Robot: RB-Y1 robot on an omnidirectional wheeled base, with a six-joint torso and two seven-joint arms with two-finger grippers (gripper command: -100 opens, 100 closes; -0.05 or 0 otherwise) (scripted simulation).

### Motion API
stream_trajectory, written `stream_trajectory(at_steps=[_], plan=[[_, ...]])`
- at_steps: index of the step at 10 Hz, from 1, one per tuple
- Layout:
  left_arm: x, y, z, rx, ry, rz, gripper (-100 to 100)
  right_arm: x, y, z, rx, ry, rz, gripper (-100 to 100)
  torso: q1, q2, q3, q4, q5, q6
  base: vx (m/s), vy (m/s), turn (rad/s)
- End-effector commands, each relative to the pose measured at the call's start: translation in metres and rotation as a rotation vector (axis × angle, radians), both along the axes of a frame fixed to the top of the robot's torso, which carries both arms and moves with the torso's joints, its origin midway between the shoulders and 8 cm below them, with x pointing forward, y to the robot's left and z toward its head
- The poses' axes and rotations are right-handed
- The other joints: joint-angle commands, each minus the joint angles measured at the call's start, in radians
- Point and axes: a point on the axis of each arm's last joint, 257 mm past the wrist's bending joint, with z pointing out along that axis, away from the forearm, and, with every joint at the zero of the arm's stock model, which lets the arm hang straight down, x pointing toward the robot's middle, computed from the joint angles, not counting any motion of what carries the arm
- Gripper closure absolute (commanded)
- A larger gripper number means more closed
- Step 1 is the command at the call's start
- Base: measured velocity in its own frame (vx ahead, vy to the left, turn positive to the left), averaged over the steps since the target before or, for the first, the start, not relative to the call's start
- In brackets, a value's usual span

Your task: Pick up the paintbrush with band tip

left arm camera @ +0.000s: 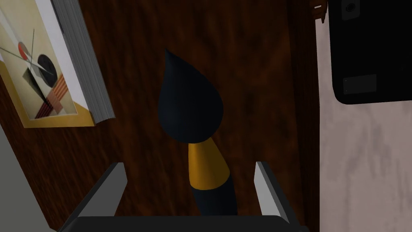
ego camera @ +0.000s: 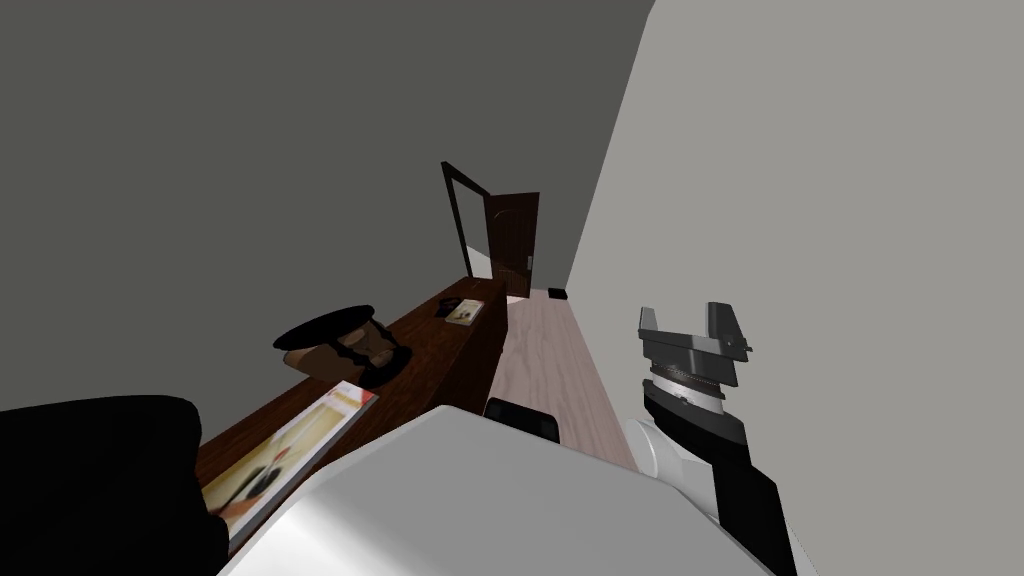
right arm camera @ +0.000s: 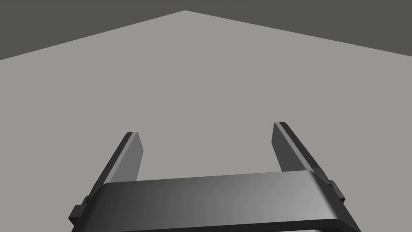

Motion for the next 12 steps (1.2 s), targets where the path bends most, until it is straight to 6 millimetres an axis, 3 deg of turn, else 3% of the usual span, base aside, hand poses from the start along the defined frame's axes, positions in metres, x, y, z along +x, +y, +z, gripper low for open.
stream_trajectory(at_steps=[1,3,4,8,9,10,12], plan=[[-0.004,0.002,-0.008,0.000,0.002,0.001,-100,0.000,0.000,0.000,0.000,0.000,0.000,0,0.000,0.000,0.000,0.000,0.000,0.000,0.041,0.027,-0.011],[-0.005,0.002,-0.011,-0.001,0.002,0.001,-100,0.000,0.000,0.000,0.000,0.000,0.000,0,0.001,-0.002,-0.001,-0.001,0.000,0.000,0.032,0.019,-0.007],[-0.005,0.003,-0.012,-0.001,0.002,0.001,100,0.000,0.000,0.000,0.000,0.000,0.000,0,0.000,-0.001,-0.001,0.000,0.000,0.000,0.000,0.000,0.000],[-0.005,0.002,-0.012,-0.001,-0.001,0.004,100,0.000,0.000,0.000,0.000,0.000,0.000,0,-0.001,0.000,-0.001,-0.001,0.000,0.001,0.000,0.000,0.000],[-0.005,0.002,-0.012,-0.001,0.000,0.004,0,0.000,0.000,0.000,0.000,0.000,0.000,0,-0.001,0.000,-0.001,-0.001,0.000,0.001,0.000,0.000,0.000],[-0.002,0.001,-0.004,0.000,0.001,0.000,100,0.000,0.000,0.000,0.000,0.000,0.000,0,-0.001,0.000,-0.001,-0.001,0.000,0.001,-0.023,-0.015,0.004],[-0.002,0.001,-0.002,0.001,0.001,0.000,100,0.000,0.000,0.000,0.000,0.000,0.000,0,-0.004,0.002,0.001,0.000,-0.001,0.000,-0.030,-0.019,0.007]])
